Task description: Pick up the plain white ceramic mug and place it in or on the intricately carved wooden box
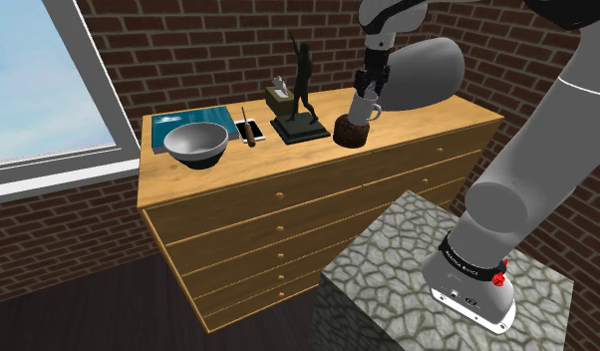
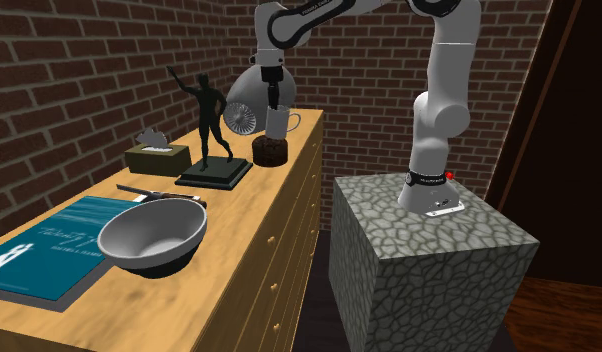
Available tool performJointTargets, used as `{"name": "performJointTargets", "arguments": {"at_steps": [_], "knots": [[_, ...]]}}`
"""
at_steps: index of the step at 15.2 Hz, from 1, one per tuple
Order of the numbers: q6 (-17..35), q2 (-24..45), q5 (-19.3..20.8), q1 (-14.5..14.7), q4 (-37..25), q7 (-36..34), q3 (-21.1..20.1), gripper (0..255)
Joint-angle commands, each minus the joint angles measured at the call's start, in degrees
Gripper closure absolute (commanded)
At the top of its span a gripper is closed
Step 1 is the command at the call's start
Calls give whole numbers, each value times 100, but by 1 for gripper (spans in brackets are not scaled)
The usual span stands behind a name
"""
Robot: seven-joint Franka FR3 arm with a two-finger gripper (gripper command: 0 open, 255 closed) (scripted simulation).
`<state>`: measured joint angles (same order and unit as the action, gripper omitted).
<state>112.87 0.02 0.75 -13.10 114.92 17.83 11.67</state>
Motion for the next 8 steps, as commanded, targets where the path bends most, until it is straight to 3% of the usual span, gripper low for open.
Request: {"name": "performJointTargets", "arguments": {"at_steps": [1,4,8], "knots": [[-189,-41,8,3,-149,-6,-3,0],[-717,-112,19,9,-606,-15,-9,0],[-717,-112,19,9,-606,-16,-9,0]]}}
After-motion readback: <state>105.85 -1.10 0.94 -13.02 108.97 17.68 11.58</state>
